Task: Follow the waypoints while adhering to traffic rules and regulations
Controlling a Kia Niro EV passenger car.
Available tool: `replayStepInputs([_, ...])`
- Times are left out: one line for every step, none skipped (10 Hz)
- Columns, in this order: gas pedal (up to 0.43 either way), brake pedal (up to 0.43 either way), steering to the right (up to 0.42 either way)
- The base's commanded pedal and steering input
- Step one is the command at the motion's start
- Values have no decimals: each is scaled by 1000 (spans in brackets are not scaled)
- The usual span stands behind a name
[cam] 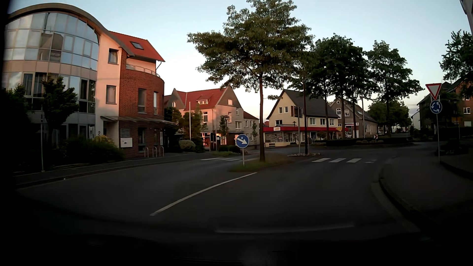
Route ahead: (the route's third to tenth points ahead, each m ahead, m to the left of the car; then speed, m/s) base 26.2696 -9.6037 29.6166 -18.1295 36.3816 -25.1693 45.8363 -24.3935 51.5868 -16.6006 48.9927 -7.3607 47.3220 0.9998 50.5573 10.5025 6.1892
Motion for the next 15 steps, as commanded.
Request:
replayStepInputs([0, 6, 114])
replayStepInputs([0, 6, 112])
replayStepInputs([0, 6, 112])
replayStepInputs([0, 6, 112])
replayStepInputs([0, 6, 111])
replayStepInputs([0, 6, 111])
replayStepInputs([39, 6, 111])
replayStepInputs([59, 6, 112])
replayStepInputs([59, 6, 115])
replayStepInputs([59, 0, 118])
replayStepInputs([79, 6, 118])
replayStepInputs([87, 0, 118])
replayStepInputs([87, 6, 118])
replayStepInputs([87, 6, 118])
replayStepInputs([87, 6, 118])
